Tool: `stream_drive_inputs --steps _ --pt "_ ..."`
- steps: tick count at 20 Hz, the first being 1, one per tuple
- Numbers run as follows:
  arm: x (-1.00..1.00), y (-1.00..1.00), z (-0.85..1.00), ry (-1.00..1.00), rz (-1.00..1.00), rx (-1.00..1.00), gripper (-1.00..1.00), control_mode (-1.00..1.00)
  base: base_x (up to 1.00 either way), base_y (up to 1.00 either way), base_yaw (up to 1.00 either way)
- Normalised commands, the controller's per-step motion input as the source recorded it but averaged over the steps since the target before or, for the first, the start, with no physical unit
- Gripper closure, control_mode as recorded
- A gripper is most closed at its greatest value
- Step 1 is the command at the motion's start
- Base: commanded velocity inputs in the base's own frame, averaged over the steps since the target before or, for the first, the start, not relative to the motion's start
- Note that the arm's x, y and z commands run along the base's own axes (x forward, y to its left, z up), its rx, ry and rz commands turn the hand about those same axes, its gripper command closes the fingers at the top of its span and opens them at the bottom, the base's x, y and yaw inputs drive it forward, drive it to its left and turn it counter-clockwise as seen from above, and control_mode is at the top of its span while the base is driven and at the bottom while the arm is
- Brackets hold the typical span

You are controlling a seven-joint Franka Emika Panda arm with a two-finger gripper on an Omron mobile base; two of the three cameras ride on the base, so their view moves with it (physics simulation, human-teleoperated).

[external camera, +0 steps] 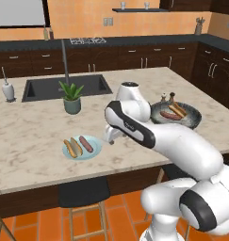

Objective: Place one bun and one sausage from the bowl on each plate.

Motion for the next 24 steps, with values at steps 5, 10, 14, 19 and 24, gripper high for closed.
stream_drive_inputs --steps 5,10,14,19,24 --pt "-0.46 -0.59 0.4 0.0 -0.31 0.0 -1.0 -1.0 0.0 0.0 0.0" --pt "-0.21 -0.4 0.94 0.05 -0.24 -0.03 -1.0 -1.0 0.0 0.0 0.0" --pt "-0.51 -0.43 0.92 0.06 -0.2 -0.01 -1.0 -1.0 0.0 0.0 0.0" --pt "-0.66 -0.3 0.1 -0.06 -0.1 0.0 -1.0 -1.0 0.0 0.0 0.0" --pt "0.0 0.0 0.0 0.0 0.0 0.0 -1.0 -1.0 0.0 0.0 0.0"
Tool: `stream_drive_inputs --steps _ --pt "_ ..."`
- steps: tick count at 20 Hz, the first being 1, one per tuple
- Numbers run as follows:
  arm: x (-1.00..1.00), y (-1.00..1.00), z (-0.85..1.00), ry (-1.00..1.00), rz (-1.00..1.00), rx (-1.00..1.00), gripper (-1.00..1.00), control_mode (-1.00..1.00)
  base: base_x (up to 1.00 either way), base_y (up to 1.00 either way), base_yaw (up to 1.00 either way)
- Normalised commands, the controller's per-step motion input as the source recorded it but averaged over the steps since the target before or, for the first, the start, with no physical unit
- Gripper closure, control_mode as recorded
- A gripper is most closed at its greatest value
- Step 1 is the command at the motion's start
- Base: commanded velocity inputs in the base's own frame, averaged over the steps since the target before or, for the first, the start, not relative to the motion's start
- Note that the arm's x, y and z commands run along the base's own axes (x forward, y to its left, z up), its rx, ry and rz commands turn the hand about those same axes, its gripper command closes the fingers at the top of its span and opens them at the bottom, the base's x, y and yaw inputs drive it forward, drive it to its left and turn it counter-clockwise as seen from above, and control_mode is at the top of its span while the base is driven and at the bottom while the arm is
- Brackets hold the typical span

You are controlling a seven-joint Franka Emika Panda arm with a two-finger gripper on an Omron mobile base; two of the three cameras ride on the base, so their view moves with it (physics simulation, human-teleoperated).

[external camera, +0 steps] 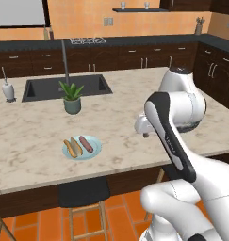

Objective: Place one bun and one sausage from the bowl on each plate.

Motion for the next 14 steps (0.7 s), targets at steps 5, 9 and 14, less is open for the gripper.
stream_drive_inputs --steps 5,9,14 --pt "0.0 0.0 0.0 0.0 0.0 0.0 -1.0 1.0 -0.14 -0.23 -0.03" --pt "0.0 0.0 0.0 0.0 0.0 0.0 -1.0 1.0 -0.29 -1.0 -0.12" --pt "0.0 0.0 0.0 0.0 0.0 0.0 -1.0 1.0 -0.03 -0.99 -0.05"
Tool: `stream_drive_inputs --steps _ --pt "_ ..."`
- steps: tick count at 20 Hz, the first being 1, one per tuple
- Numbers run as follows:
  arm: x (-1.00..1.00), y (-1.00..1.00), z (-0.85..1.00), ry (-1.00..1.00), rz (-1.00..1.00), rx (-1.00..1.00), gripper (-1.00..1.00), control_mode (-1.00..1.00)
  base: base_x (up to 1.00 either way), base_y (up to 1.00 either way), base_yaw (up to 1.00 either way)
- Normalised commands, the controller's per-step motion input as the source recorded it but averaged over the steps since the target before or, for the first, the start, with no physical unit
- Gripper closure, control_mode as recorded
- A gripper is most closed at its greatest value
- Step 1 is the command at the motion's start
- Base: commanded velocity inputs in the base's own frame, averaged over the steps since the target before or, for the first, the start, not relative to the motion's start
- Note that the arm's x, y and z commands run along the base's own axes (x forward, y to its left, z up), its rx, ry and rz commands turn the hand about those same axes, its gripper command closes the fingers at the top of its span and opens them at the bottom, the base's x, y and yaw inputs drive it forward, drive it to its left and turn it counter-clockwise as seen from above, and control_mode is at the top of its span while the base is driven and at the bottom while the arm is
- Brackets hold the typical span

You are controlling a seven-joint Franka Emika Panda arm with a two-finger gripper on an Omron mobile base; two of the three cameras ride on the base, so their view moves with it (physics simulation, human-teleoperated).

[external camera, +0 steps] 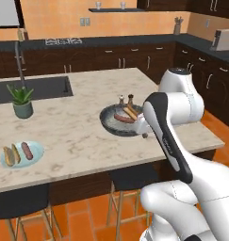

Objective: Place one bun and one sausage from the bowl on each plate.

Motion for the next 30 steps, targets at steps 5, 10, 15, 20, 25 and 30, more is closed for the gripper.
stream_drive_inputs --steps 5,10,15,20,25,30 --pt "0.0 0.0 0.0 0.0 0.0 0.0 -1.0 1.0 0.47 -0.87 0.0" --pt "0.0 0.0 0.0 0.0 0.0 0.0 -1.0 1.0 0.61 -0.03 0.05" --pt "0.0 0.0 0.0 0.0 0.0 0.0 -1.0 1.0 0.74 0.01 0.22" --pt "0.0 0.0 0.0 0.0 0.0 0.0 -1.0 1.0 0.56 -0.07 0.23" --pt "0.58 0.01 0.05 0.12 0.03 -0.01 -1.0 -1.0 0.09 0.01 0.0" --pt "1.0 0.09 0.0 0.12 0.04 -0.01 -1.0 -1.0 0.0 0.0 0.0"
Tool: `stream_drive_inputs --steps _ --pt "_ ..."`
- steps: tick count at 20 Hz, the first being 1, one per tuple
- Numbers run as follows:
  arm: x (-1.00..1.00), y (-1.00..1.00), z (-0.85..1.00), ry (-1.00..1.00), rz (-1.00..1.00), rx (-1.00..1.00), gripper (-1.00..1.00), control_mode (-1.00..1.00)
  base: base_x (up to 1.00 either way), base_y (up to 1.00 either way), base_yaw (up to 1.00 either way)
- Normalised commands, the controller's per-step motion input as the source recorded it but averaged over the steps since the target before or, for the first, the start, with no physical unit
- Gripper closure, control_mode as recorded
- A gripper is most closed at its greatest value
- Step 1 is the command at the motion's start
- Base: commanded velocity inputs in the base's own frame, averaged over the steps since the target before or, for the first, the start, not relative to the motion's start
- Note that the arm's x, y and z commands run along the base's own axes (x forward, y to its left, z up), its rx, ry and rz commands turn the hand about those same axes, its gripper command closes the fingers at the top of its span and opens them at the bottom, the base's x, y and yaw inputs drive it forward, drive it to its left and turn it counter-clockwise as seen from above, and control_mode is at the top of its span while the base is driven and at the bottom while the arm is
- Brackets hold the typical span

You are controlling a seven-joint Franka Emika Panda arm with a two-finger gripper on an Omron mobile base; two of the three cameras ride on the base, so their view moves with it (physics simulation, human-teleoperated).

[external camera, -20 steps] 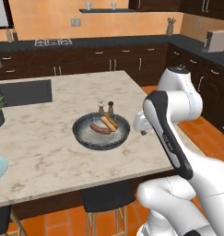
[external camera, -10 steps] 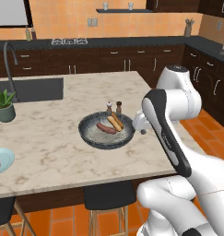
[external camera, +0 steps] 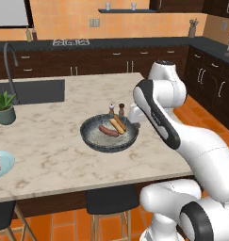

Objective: Place one bun and one sausage from the bowl on each plate.

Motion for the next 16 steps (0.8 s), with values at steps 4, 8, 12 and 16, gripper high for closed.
stream_drive_inputs --steps 4,8,12,16 --pt "1.0 0.65 -0.38 0.0 0.0 -0.03 -1.0 -1.0 0.0 0.0 0.0" --pt "1.0 0.9 -0.89 0.18 0.01 -0.09 -1.0 -1.0 0.0 0.0 0.0" --pt "1.0 0.59 -0.65 0.06 0.01 -0.04 -1.0 -1.0 0.0 0.0 0.0" --pt "1.0 0.06 -0.4 0.03 0.05 -0.02 -1.0 -1.0 0.0 0.0 0.0"
